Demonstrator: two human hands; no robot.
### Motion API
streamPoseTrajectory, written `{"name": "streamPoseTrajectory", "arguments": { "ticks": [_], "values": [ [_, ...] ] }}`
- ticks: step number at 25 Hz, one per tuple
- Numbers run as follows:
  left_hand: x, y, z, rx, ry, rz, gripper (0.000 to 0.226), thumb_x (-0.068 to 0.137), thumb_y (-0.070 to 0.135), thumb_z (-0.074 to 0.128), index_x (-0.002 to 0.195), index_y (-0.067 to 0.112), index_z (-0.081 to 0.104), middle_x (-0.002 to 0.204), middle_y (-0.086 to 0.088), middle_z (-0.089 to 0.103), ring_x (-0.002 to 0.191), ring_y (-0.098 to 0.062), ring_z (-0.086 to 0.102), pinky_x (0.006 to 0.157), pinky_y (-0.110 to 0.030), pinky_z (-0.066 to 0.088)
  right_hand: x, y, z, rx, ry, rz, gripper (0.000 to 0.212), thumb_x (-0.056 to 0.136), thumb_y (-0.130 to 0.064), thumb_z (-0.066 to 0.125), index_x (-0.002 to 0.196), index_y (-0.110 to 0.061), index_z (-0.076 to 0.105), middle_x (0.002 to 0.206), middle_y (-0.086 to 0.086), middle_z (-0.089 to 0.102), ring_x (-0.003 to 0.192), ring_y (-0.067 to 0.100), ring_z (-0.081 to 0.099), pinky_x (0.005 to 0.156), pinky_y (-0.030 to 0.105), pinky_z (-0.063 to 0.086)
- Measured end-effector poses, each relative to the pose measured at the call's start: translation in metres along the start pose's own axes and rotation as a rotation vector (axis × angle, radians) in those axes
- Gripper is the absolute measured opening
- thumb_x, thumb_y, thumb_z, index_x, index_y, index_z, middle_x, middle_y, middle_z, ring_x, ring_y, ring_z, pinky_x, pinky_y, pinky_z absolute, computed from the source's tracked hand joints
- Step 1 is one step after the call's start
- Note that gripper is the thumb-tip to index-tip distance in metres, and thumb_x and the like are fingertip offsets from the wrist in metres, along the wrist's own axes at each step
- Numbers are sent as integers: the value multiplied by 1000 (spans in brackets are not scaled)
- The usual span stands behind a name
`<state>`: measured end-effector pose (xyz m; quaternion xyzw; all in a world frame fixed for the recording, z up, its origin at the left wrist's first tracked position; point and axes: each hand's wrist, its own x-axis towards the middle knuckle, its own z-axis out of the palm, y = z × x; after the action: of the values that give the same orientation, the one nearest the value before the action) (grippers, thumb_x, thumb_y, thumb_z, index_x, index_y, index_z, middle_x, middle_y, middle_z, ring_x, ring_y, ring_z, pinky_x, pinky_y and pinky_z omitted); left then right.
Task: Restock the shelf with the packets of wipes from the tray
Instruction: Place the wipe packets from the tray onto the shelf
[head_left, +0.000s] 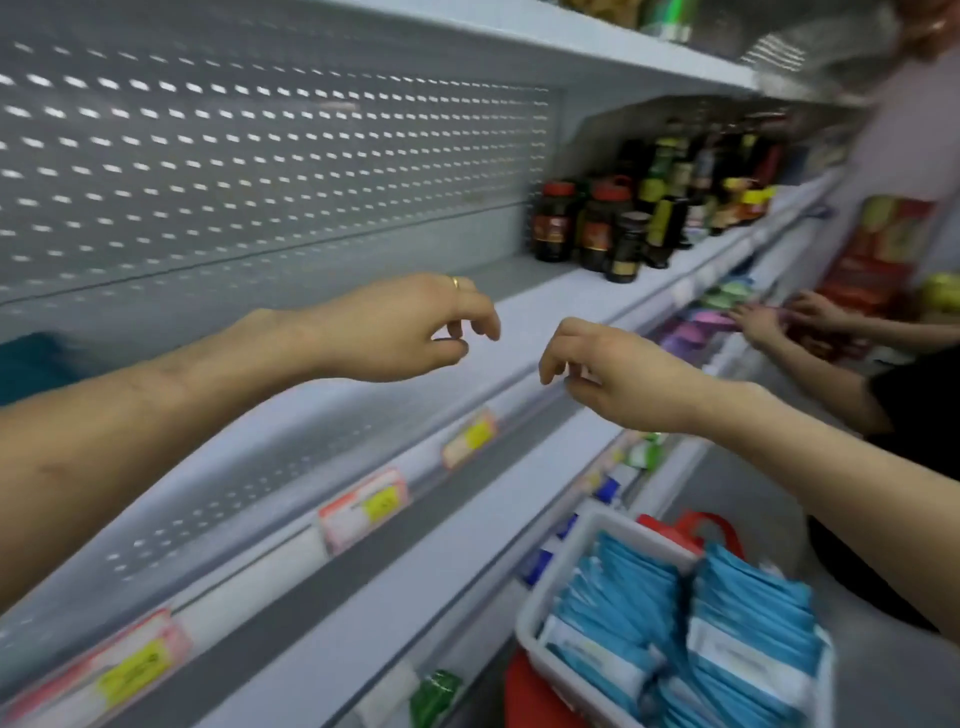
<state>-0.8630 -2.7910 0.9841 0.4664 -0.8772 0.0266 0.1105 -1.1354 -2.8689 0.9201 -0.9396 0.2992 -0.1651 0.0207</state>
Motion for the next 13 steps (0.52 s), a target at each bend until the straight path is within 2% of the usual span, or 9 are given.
{"name": "streamPoseTrajectory", "arguments": {
  "ticks": [2, 4, 6, 8, 10, 13],
  "values": [
    [33, 28, 22, -55, -13, 74, 32, 94, 13, 59, 121, 28, 64, 110, 15, 57, 96, -5, 61, 81, -18, 44, -45, 28, -9, -38, -37, 108, 27, 89, -6, 60, 105, -28, 63, 103, -9, 54, 85, 10, 56, 76, 32, 46],
    [59, 49, 50, -90, -31, 139, 33, 93, 13, 60, 121, 30, 64, 108, 18, 57, 95, -4, 60, 83, -25, 47, -92, 53, -7, -59, -92, 204, 24, 88, -7, 62, 106, -23, 63, 99, -6, 56, 81, 9, 52, 74, 29, 42],
    [79, 68, 85, -130, -65, 168, 35, 91, 15, 60, 121, 32, 63, 106, 22, 56, 94, -1, 59, 83, -27, 47, -145, 73, 7, -40, -177, 313, 22, 87, -11, 62, 103, -25, 61, 96, -6, 58, 78, 11, 53, 73, 33, 46],
    [89, 85, 124, -179, -113, 197, 34, 90, 19, 58, 122, 32, 64, 107, 21, 57, 91, 3, 58, 80, -20, 43, -197, 86, 32, -21, -252, 412, 22, 84, -14, 61, 98, -31, 57, 93, -9, 56, 80, 16, 57, 74, 36, 50],
    [91, 103, 164, -233, -164, 226, 33, 91, 21, 56, 122, 31, 63, 112, 16, 61, 91, 2, 58, 78, -13, 39, -245, 93, 62, 14, -317, 499, 23, 82, -14, 60, 99, -29, 58, 94, -11, 52, 83, 15, 56, 76, 34, 49],
    [82, 120, 217, -296, -255, 196, 33, 95, 19, 59, 124, 34, 61, 117, 18, 60, 94, 3, 58, 83, -19, 44, -298, 93, 101, 65, -394, 597, 28, 83, -9, 59, 108, -21, 61, 106, -7, 52, 94, 14, 52, 83, 32, 46]
  ]
}}
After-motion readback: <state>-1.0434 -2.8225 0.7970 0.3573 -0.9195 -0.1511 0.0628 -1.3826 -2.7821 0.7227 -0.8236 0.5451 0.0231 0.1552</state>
